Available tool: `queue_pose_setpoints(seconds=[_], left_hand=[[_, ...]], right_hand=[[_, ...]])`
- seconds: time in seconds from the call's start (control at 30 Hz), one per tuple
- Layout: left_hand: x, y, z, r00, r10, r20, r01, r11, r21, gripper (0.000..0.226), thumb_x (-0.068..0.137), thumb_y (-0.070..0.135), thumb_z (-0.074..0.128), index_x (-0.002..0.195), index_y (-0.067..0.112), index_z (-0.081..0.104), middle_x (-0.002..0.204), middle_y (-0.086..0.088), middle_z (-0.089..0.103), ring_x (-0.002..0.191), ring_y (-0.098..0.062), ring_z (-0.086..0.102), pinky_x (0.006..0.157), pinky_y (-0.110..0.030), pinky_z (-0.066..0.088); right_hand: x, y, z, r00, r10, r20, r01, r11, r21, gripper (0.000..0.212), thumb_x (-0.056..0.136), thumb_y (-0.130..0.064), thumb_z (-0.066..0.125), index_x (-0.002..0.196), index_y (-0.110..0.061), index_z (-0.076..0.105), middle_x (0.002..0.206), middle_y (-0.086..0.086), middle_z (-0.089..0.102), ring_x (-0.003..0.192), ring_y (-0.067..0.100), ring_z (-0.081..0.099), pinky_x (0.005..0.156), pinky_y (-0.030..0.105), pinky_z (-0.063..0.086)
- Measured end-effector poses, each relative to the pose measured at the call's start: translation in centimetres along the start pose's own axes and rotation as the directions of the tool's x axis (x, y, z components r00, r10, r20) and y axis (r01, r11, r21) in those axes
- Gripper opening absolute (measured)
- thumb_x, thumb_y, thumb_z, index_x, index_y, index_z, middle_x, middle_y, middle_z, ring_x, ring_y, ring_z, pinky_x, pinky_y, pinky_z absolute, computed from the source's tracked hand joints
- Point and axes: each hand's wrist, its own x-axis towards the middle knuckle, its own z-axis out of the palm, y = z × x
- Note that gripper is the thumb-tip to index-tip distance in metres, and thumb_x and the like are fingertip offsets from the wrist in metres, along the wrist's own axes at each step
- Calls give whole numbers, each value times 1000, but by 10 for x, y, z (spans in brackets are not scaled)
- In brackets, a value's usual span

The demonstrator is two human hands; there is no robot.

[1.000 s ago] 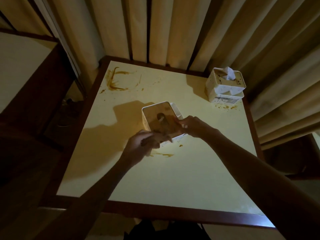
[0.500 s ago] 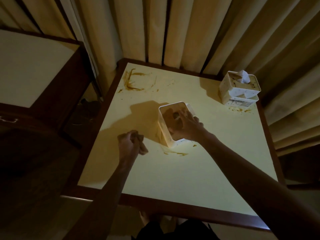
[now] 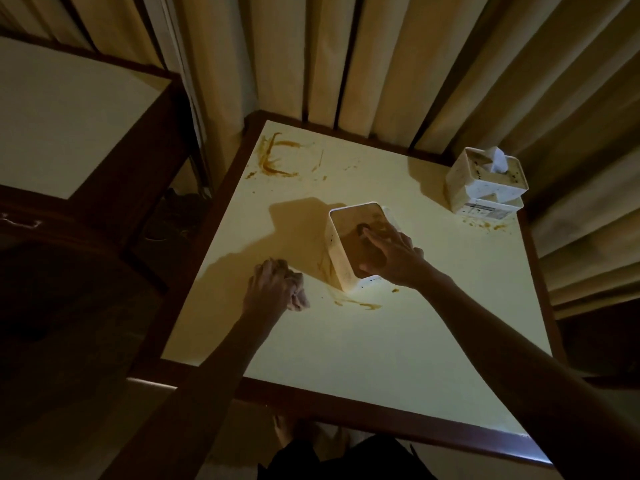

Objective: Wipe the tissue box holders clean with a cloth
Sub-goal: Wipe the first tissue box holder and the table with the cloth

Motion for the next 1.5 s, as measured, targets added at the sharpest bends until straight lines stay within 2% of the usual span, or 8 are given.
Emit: queue_pose_setpoints(seconds=[0.3,0.43,0.7,0.87,1.1,1.27,1.4,1.5], left_hand=[[0,14,-11,965,-262,24,247,871,-425,21,90,17,53,93,2,67,101,-16,65,105,-35,57,89,-51,49],[-27,68,-47,963,-33,268,246,520,-818,22,98,18,50,89,1,61,82,-4,73,78,-14,71,75,-34,58],[-20,146,-60,984,-153,91,162,558,-814,46,95,16,50,139,21,38,98,17,59,93,15,53,84,-4,43],[-13,129,-45,988,-150,30,126,684,-718,23,92,8,49,115,7,53,84,-1,64,73,0,61,71,-16,53],[23,85,-53,963,-141,231,252,781,-571,58,92,21,48,145,26,27,109,-9,66,97,-32,62,76,-31,44],[36,57,-67,975,-112,191,207,769,-605,31,90,23,54,121,26,52,98,-4,68,84,-21,64,72,-31,53],[6,44,-65,902,-408,-140,242,746,-620,12,82,22,66,94,21,63,88,15,58,88,-3,53,74,-16,42],[-26,34,-33,819,-537,-202,249,650,-718,10,83,26,69,86,17,71,85,14,64,91,-19,62,79,-36,53]], right_hand=[[9,27,-21,1000,-21,5,21,999,31,58,98,-38,44,150,-37,18,158,4,10,138,39,17,107,56,25],[18,38,-27,999,-37,4,36,991,131,48,100,-23,43,147,-22,33,144,16,41,128,35,42,104,38,36],[25,27,-37,999,-23,43,25,999,-26,47,99,-9,35,146,-13,33,123,25,54,112,37,54,86,31,40],[25,17,-31,997,-10,78,18,994,-109,52,97,-4,32,148,-6,23,123,26,55,107,39,56,76,32,38],[25,-2,-38,985,49,164,-38,997,-66,32,101,-14,32,123,-3,52,127,21,53,111,34,53,63,24,34],[33,-12,-46,976,29,217,-15,998,-66,17,95,-19,46,96,-7,57,110,14,61,86,22,60,65,21,44],[36,-15,-45,998,-18,62,28,987,-156,33,95,-31,47,115,-6,56,111,14,59,107,31,58,88,38,48],[36,-18,-36,979,-203,-31,196,971,-140,42,89,-40,55,126,-20,49,121,13,49,117,34,46,92,47,45]])
